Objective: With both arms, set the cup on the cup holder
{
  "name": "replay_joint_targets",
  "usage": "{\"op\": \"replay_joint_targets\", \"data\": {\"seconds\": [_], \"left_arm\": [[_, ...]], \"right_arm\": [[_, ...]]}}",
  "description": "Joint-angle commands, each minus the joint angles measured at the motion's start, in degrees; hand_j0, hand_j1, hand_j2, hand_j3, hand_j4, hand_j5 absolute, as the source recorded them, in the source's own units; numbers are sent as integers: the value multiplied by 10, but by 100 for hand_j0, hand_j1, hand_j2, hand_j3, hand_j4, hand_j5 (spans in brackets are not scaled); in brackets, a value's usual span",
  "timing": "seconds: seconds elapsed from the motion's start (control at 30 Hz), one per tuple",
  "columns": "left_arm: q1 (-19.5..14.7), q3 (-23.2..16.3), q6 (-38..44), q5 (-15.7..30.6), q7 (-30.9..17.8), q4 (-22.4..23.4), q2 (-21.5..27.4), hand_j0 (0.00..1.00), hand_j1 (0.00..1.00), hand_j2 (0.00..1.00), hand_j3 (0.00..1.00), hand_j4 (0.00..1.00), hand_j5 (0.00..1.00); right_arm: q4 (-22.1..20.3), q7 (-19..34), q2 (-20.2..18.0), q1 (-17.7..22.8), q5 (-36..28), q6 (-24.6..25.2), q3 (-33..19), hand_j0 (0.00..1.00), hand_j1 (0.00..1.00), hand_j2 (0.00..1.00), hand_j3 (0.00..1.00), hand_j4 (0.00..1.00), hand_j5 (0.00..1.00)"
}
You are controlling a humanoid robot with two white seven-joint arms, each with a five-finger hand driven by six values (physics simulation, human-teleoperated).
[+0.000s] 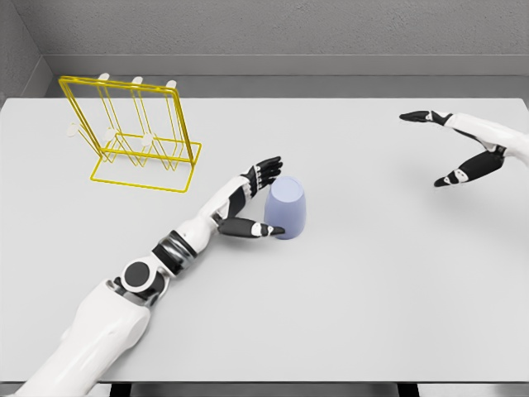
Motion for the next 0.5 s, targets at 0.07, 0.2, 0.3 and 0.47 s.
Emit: {"op": "replay_joint_targets", "data": {"seconds": [0.07, 0.2, 0.3, 0.47], "left_arm": [[0, 0, 0, 2, 0, 6, -9, 100, 100, 100, 100, 100, 100], [0, -1, 0, 0, 0, 6, -15, 100, 100, 100, 100, 100, 100], [0, 0, 0, -12, 0, 6, -21, 100, 100, 100, 100, 100, 100], [-2, 0, 0, -12, 1, 7, -21, 100, 100, 100, 100, 100, 100]], "right_arm": [[1, 0, -2, -1, -4, 1, -1, 100, 100, 100, 100, 100, 100], [2, 0, -2, -2, -4, 1, -1, 100, 100, 100, 100, 100, 100], [2, 2, -1, -2, -3, 1, -1, 100, 100, 100, 100, 100, 100], [1, 4, 3, -2, -3, 1, -1, 100, 100, 100, 100, 100, 100]]}}
